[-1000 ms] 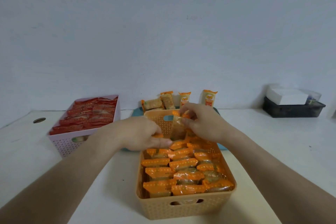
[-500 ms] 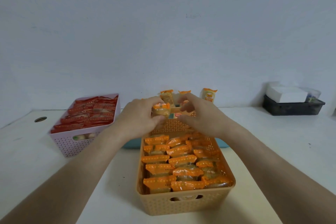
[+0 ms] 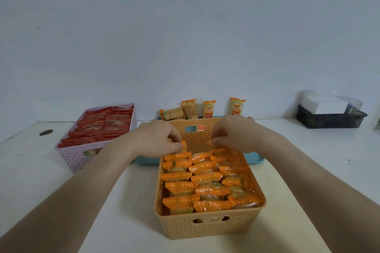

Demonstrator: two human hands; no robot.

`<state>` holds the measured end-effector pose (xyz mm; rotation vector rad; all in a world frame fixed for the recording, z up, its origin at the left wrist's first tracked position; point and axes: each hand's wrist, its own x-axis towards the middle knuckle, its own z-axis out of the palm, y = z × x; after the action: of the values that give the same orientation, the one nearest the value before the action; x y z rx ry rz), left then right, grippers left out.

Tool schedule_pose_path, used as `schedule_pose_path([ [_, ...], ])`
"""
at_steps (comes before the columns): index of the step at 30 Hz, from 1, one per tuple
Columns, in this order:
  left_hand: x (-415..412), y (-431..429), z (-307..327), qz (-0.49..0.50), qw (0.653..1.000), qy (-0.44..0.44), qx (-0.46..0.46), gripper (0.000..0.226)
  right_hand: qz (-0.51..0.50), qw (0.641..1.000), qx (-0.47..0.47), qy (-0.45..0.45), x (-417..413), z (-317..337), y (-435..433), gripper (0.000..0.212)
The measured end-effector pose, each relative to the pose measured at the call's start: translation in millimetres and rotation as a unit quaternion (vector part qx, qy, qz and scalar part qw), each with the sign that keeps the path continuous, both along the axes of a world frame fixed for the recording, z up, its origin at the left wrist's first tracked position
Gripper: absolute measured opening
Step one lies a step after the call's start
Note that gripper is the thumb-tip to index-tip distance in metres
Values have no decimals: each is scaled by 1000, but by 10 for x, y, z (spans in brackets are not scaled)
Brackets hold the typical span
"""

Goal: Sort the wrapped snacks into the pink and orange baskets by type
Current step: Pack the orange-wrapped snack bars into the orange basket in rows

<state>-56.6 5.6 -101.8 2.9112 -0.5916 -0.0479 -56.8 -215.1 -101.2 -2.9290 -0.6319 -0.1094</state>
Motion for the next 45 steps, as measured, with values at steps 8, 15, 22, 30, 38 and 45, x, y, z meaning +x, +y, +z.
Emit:
schedule_pose_path([
  [8,56,-35,-95,-17,994,-55,94,16,28,987,156,-38,11,-29,122,15],
  [15,129,-6,-147,-41,993,-87,74,23,70,991,96,56,59,-181,314,12],
  [22,65,-45,-209,-49,995,-47,67,32,68,996,15,60,16,-170,325,44],
  [30,120,-45,-228,-55,994,-38,86,52,90,994,38,53,-105,-226,274,47],
  [38,255,105,-5,42,928,-179,-324,23,-51,903,421,-67,215,108,-197,16],
  [45,1225,145,-187,194,895,-18,-401,29,-272,881,298,247,953,-378,-642,47],
])
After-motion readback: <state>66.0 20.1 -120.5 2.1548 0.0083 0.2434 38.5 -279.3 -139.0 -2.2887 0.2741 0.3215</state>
